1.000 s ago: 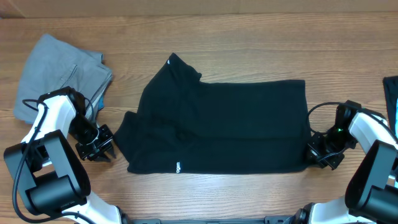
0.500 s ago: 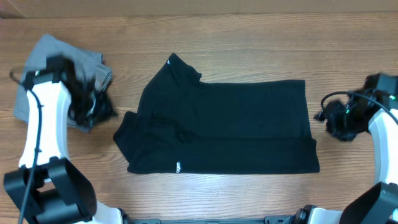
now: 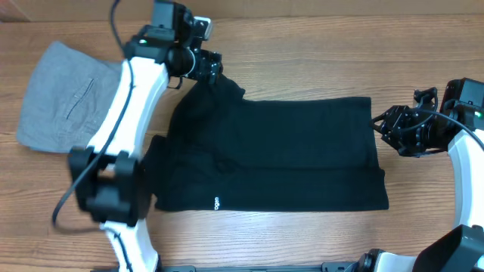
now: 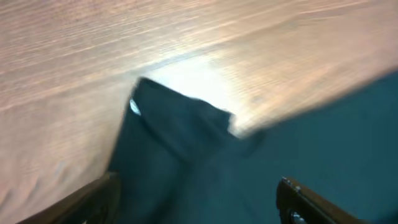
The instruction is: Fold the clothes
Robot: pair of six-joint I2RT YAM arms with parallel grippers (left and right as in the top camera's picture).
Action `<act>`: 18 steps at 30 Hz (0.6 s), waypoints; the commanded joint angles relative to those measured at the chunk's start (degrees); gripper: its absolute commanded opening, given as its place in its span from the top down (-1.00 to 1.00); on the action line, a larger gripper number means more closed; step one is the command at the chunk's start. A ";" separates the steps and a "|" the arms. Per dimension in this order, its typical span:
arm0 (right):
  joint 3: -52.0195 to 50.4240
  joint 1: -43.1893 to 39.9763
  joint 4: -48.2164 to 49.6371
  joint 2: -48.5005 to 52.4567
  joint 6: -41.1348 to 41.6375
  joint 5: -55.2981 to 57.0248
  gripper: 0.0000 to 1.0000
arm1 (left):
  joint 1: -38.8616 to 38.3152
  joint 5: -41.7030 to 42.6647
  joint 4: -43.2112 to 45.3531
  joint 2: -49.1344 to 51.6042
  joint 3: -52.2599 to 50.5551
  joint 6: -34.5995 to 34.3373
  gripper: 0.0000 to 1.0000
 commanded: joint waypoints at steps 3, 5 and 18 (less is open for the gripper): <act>0.81 0.17 -1.18 -0.59 -1.57 -1.11 -0.11 | 0.74 -2.75 9.68 9.35 0.61 0.92 -0.66; 0.81 0.17 -1.75 -0.59 -1.57 -0.31 -0.11 | 0.74 -2.25 13.51 12.04 0.61 0.94 -0.65; 0.81 0.17 -3.54 -0.59 -1.81 0.17 -0.08 | 0.55 -0.33 22.32 18.21 0.81 -1.95 0.92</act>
